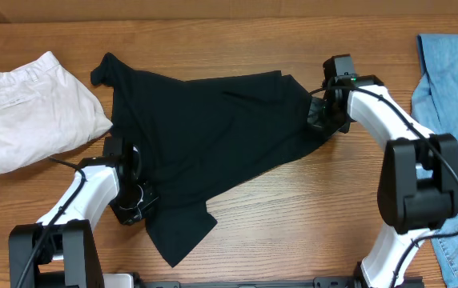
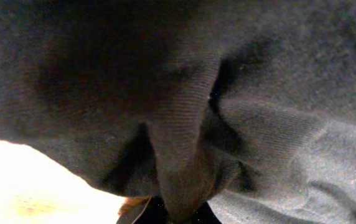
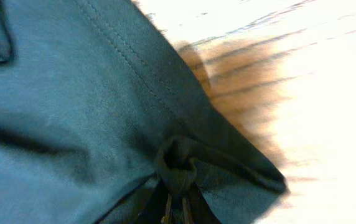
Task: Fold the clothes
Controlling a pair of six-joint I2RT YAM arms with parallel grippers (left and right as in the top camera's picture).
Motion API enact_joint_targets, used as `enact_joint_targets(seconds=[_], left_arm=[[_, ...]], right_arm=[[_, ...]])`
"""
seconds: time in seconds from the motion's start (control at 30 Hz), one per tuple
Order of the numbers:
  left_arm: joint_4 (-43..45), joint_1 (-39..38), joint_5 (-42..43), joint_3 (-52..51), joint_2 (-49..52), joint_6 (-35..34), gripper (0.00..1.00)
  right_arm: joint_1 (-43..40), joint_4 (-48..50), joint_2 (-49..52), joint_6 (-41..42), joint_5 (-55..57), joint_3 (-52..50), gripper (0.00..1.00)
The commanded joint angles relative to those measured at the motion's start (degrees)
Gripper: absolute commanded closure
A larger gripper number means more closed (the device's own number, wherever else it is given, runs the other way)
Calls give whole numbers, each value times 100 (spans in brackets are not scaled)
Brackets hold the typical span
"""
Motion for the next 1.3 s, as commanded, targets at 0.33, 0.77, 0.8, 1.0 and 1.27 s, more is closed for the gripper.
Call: enact_joint_targets(seconds=[0.33, 0.77, 0.8, 1.0, 1.27], left_arm=[[-1950, 37, 76, 2833, -756, 1515, 96], [-3410, 37, 74, 5810, -1784, 1751, 96], [-3429, 37, 72, 5825, -1856, 1751, 96], [-3545, 37, 72, 5825, -2092, 1751, 96], [-3685, 37, 72, 5823, -2100, 1753, 96]], right_arm=[[-522, -1755, -2205, -11, 1001, 1440, 96], [-977, -2815, -3683, -468, 540, 2153, 96], [-977, -2874, -3727, -468, 540, 2153, 96], [-977, -3226, -3917, -468, 538, 2155, 94], [-977, -3668, -3969, -466, 363, 2151, 89]])
